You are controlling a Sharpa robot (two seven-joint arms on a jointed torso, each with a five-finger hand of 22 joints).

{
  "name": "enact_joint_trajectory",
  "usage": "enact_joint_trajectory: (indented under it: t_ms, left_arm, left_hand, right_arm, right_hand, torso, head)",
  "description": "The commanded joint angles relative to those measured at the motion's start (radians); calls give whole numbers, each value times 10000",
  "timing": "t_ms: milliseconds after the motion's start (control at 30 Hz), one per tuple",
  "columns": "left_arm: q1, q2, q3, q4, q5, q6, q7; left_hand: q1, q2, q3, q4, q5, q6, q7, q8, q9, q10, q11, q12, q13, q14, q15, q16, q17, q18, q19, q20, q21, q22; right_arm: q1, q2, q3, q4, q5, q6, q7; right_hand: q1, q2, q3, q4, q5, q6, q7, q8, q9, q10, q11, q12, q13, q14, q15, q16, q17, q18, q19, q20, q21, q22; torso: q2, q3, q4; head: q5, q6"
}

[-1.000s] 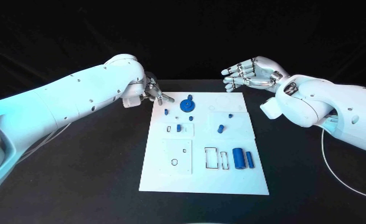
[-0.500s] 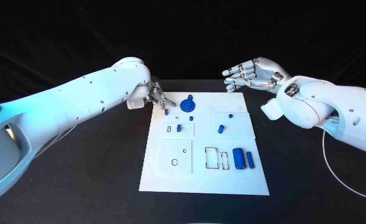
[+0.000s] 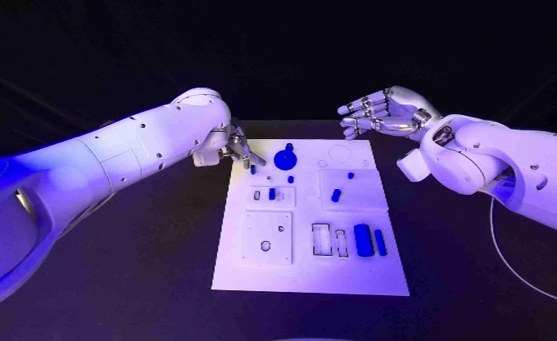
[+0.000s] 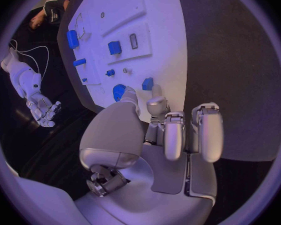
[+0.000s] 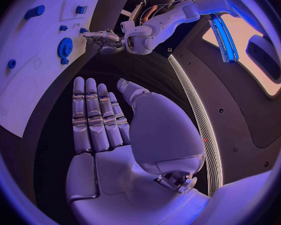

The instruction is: Assemble the parts on the task board

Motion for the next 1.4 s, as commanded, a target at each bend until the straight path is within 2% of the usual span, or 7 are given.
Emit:
enact_joint_trajectory:
  t_ms: [33,167,1133,1400]
  left_arm:
    - [-5,20,-2,-28,-59,166,-2]
    - [-9,16,-5,-46,-59,220,-22]
    - [-12,87,-16,-1,-68,211,108]
    - [-14,130,-28,-32,-69,193,122]
  left_hand:
    - [178,61,0,-30,-23,93,3,75,27,63,-26,66,17,1035,-95,30,2634,24,618,-49,37,1828]
    - [316,161,36,-51,-23,121,-16,121,70,73,-43,66,13,1035,-109,30,2634,25,617,-63,33,1829]
    - [589,267,76,-119,-22,177,-58,248,193,133,-79,117,59,1035,-142,30,2634,16,631,-93,59,1862]
    - [744,367,136,-167,-21,177,-74,302,259,151,-95,115,52,1035,-158,30,2634,18,629,-110,52,1862]
  right_arm:
    - [-6,16,1,2,-8,101,113]
    - [-6,22,1,3,-8,105,106]
    - [-6,86,1,-23,-7,130,108]
    - [-6,94,1,-21,-7,135,107]
  right_hand:
    - [9,57,-8,-68,52,40,-50,24,7,0,-82,2,-4,17,-72,-13,-18,49,61,-4,-32,-12]
    - [9,57,-8,-68,52,40,-50,24,7,0,-82,2,-4,17,-72,-13,-18,49,61,-4,-32,-12]
    - [3,65,-1,-75,76,33,-45,14,3,-9,-77,0,-7,16,-70,-17,-26,47,76,-5,-45,-22]
    - [3,65,-1,-75,76,33,-45,14,3,-9,-77,0,-7,16,-70,-17,-26,47,76,-5,-45,-22]
  torso:
    - [-2,8,8]
    - [0,10,6]
    - [3,7,6]
    - [-2,9,0]
  head:
    - [-9,-14]
    - [-2,-22]
    - [32,-76]
    - [31,-90]
